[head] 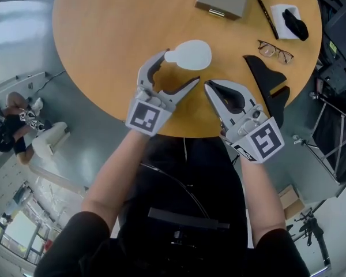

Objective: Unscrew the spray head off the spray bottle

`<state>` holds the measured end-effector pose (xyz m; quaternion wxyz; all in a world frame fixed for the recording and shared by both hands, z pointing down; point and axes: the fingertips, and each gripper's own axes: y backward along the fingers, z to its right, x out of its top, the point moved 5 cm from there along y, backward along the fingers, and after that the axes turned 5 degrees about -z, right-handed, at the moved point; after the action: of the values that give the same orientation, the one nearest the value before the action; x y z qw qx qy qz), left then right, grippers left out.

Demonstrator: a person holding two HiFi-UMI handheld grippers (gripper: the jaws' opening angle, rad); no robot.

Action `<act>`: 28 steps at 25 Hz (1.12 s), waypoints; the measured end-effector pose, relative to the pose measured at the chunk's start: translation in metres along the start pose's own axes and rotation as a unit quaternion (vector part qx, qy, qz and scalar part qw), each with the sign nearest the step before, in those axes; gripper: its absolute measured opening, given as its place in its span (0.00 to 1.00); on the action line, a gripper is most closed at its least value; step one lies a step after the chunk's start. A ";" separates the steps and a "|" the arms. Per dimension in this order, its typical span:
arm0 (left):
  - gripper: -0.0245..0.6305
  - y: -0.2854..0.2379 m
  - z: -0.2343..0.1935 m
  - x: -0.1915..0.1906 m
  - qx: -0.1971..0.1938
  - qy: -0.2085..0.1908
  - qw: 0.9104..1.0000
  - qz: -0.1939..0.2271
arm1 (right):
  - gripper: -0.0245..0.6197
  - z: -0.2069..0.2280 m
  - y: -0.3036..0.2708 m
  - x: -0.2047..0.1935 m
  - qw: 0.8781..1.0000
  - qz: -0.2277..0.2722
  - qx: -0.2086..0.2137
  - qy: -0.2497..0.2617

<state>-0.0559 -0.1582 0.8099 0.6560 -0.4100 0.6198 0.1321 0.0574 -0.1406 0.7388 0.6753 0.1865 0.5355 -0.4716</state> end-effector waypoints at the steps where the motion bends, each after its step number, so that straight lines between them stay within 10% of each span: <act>1: 0.68 -0.005 0.001 0.000 -0.001 -0.001 1.000 0.002 | 0.05 0.002 0.002 -0.001 1.000 0.002 -0.002 -0.002; 21: 0.68 -0.068 -0.002 0.009 0.012 -0.029 0.999 0.023 | 0.05 0.020 0.024 -0.016 1.000 0.014 -0.017 -0.017; 28: 0.50 -0.071 -0.001 0.011 0.005 -0.039 0.999 0.026 | 0.05 0.020 0.028 -0.022 1.000 0.011 -0.009 -0.022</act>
<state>-0.0061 -0.2072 0.8264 0.6781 -0.3846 0.6051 0.1618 0.0916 -0.1326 0.7583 0.6939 0.1758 0.5227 -0.4630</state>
